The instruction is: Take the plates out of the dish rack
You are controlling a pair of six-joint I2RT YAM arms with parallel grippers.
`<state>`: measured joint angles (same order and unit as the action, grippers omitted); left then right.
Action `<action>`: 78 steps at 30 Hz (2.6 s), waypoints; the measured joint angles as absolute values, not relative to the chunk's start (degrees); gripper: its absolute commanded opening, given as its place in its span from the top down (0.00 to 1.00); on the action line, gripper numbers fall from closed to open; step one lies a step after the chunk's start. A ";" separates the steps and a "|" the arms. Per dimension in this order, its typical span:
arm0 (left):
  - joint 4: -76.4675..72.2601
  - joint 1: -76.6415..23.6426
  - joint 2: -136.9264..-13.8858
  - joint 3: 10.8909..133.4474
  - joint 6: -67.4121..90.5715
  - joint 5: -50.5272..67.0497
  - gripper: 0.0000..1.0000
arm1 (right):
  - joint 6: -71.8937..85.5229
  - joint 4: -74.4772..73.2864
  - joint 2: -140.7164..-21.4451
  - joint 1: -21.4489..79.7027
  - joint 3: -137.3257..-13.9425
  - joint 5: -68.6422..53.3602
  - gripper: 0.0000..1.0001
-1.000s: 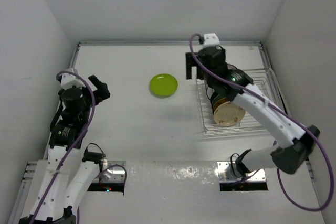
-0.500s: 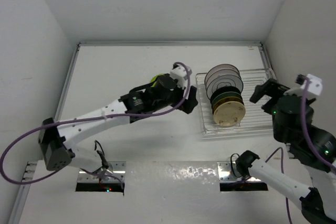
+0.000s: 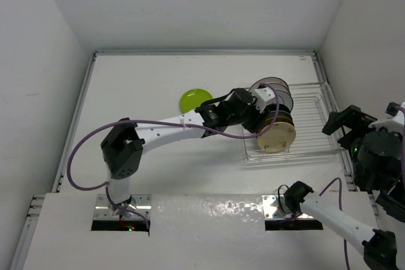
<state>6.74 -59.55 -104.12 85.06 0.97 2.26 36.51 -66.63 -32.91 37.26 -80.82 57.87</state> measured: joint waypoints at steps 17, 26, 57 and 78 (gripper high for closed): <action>8.86 -62.30 -119.90 99.55 -6.96 1.34 0.67 | 33.19 -67.57 -32.27 37.26 -79.70 56.55 0.01; 9.72 -62.30 -123.20 102.02 -8.38 1.37 0.76 | 31.99 -66.87 -32.25 37.26 -78.22 56.23 0.01; 11.20 -62.15 -116.73 102.30 -13.10 0.82 1.00 | 31.57 -65.63 -32.23 37.26 -76.66 54.87 0.01; 11.31 -35.22 -86.13 81.62 18.76 -19.70 1.00 | 32.12 -57.69 -38.74 37.26 -67.96 50.41 0.01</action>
